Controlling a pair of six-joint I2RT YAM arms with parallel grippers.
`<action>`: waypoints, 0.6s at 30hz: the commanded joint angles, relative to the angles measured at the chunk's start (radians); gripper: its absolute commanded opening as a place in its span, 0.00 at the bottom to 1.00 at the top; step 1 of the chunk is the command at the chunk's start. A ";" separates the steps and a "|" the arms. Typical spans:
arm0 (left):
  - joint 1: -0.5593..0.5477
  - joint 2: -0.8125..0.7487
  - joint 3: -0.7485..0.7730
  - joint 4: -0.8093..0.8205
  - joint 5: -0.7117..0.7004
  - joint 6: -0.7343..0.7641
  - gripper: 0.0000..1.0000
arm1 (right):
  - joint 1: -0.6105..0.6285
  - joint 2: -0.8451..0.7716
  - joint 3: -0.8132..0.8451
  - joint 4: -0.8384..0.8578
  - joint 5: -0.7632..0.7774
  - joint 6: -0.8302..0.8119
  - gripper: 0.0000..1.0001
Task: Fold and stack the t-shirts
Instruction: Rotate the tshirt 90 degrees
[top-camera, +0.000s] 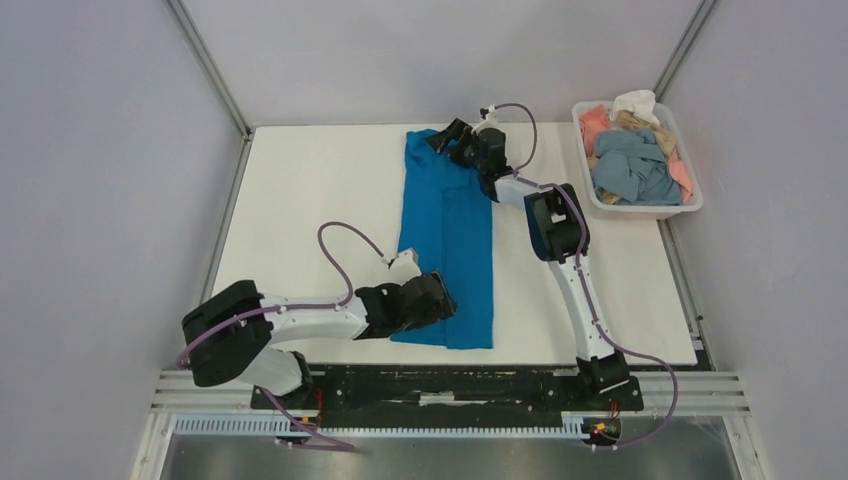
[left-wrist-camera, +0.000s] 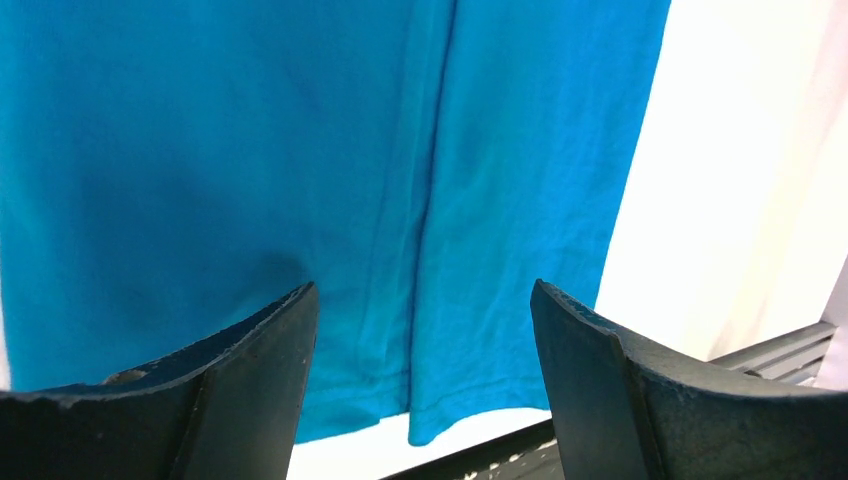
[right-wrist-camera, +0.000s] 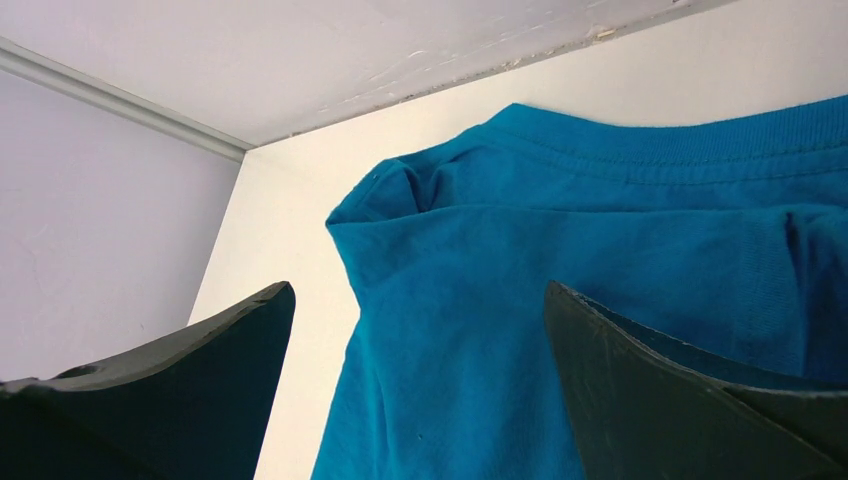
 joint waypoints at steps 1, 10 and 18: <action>-0.079 -0.056 0.050 -0.101 -0.165 -0.004 0.84 | 0.006 -0.025 0.039 -0.092 0.013 -0.037 0.98; -0.148 -0.231 0.035 -0.163 -0.324 0.107 0.87 | 0.052 -0.480 -0.154 -0.331 0.029 -0.365 0.98; -0.145 -0.470 -0.091 -0.267 -0.352 0.171 0.97 | 0.061 -1.048 -0.973 -0.104 0.042 -0.362 0.98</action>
